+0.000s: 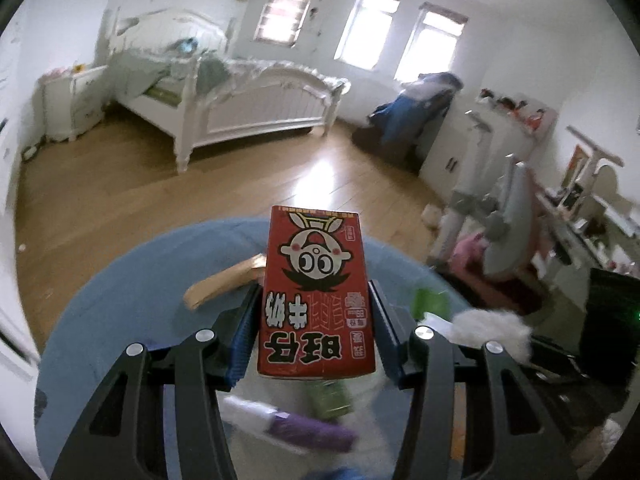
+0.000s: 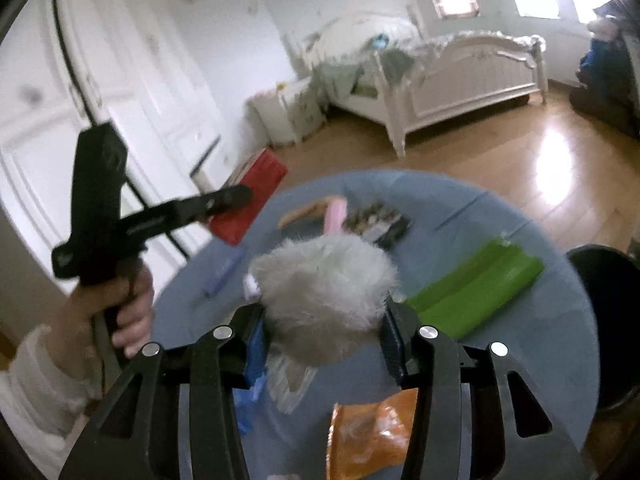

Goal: Collect trash
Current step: 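Carry the red box and white pom-pom over the black bin and open both tools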

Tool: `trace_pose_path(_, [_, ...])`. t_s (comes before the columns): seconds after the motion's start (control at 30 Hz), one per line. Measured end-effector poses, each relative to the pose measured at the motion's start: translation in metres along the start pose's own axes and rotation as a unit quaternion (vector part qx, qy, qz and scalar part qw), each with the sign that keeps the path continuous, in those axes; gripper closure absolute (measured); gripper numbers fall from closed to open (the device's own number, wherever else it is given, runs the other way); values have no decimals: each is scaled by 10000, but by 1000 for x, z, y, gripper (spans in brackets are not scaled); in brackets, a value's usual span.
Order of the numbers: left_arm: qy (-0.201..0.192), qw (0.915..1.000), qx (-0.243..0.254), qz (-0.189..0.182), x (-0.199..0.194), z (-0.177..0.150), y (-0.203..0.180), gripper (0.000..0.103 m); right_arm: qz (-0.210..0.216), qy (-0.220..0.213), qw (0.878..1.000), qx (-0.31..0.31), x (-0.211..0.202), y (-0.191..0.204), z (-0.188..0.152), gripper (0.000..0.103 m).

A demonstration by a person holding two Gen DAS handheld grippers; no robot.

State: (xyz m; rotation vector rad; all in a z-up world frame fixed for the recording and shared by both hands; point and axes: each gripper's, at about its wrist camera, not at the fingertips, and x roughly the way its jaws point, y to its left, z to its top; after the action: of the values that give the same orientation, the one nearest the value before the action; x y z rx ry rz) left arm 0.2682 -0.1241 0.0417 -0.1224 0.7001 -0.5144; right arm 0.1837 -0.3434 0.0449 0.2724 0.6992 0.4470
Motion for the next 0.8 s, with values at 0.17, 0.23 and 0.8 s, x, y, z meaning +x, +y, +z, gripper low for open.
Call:
trace_pose_path(0.17, [33,9989,331,-335,9,13,-51,52,-182,-454,9984,277,-36,-32,8,56])
trace_pose_path(0.23, [116,9976,492,-473,20,16,-74,52,-296,-597,9969,408,-49,-46,10,56])
trace_pose_path(0.8, [948,9798,1014,-1437,113,3,-198,51,-996,-1285,9724,1675,-125,-190,-21,56])
